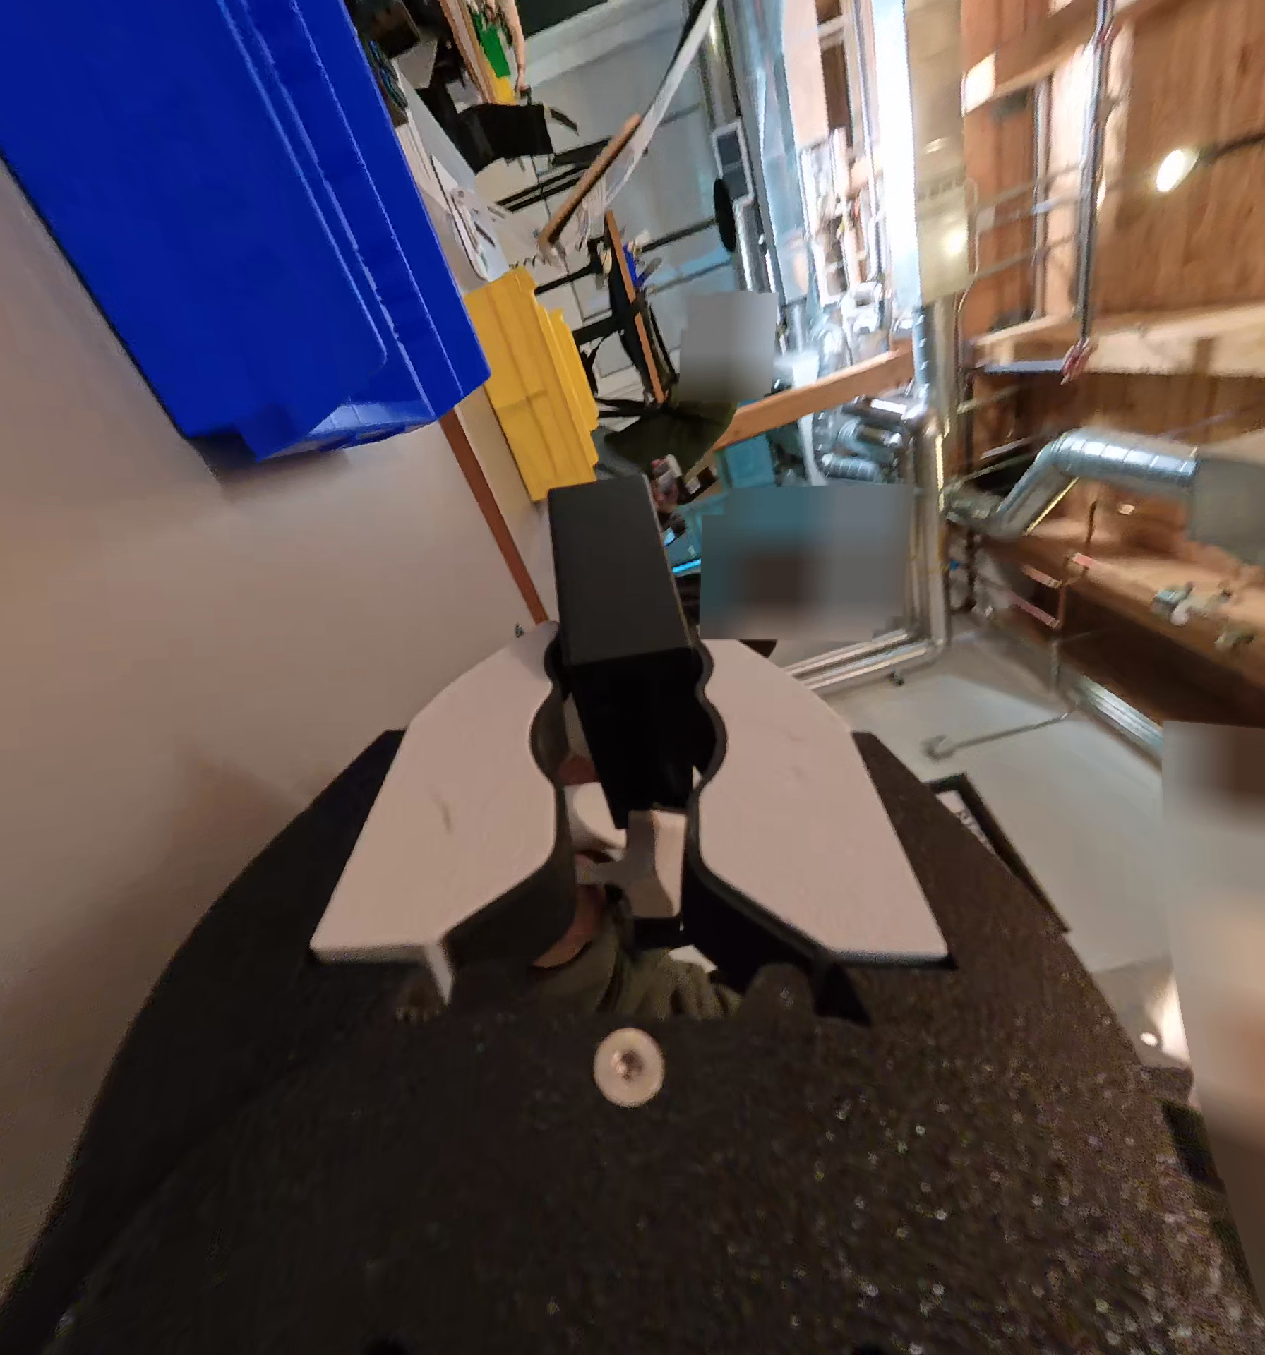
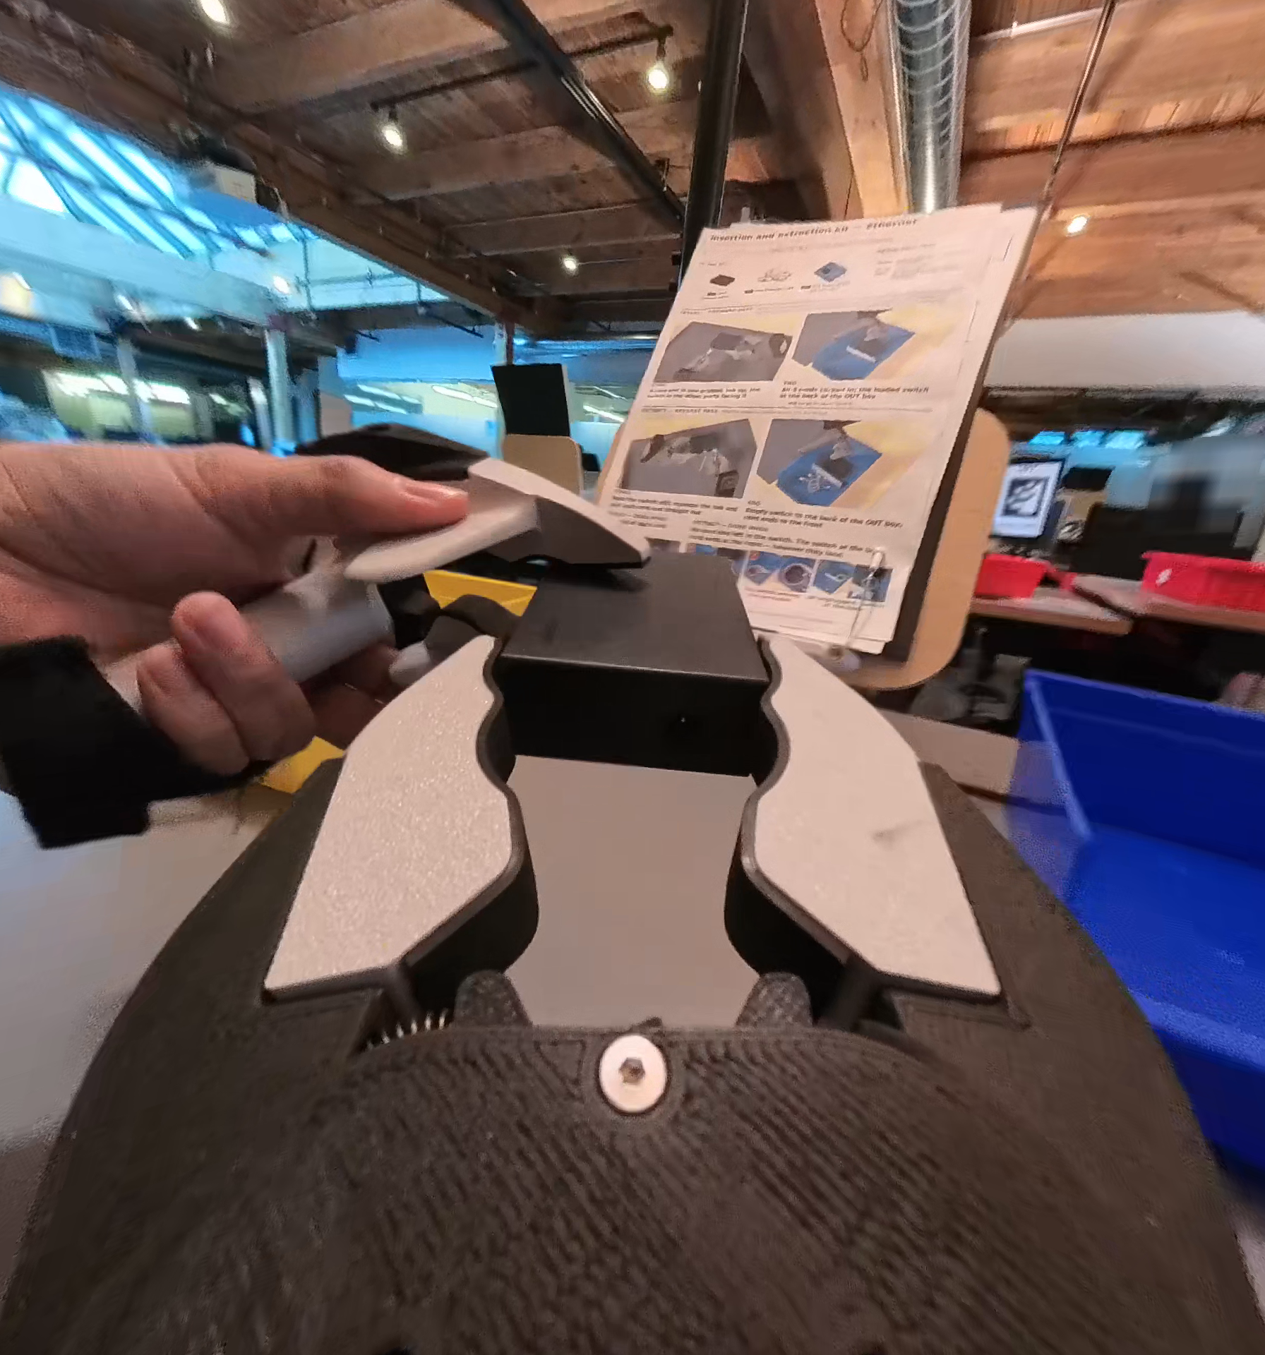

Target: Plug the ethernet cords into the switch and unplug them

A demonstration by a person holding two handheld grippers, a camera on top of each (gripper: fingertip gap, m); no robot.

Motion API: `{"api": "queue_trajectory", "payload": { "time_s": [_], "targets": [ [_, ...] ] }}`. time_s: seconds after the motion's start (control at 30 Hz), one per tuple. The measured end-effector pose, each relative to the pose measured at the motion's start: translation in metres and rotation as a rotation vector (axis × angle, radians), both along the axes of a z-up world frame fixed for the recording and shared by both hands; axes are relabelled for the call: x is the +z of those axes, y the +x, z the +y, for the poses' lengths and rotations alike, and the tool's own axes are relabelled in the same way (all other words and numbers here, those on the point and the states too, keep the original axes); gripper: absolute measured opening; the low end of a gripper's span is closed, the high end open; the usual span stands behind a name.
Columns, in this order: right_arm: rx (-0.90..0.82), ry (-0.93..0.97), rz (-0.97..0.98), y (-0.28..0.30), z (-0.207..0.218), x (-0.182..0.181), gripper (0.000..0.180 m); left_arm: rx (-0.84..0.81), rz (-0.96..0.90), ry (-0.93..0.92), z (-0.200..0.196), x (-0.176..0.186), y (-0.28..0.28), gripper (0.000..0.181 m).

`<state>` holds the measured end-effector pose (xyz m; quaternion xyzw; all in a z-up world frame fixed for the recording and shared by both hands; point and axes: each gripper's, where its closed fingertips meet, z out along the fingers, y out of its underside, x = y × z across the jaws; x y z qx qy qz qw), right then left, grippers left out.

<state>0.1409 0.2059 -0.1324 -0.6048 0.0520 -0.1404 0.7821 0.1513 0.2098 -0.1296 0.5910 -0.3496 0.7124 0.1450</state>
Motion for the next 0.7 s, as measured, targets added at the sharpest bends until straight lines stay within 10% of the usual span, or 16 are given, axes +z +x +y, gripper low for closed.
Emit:
{"api": "queue_trajectory", "payload": {
  "time_s": [0.7],
  "targets": [
    [0.039, 0.136, 0.196, 0.006, -0.009, -0.005, 0.062, -0.052, 0.075, -0.026, -0.001, -0.011, -0.004, 0.032]
  ]
}}
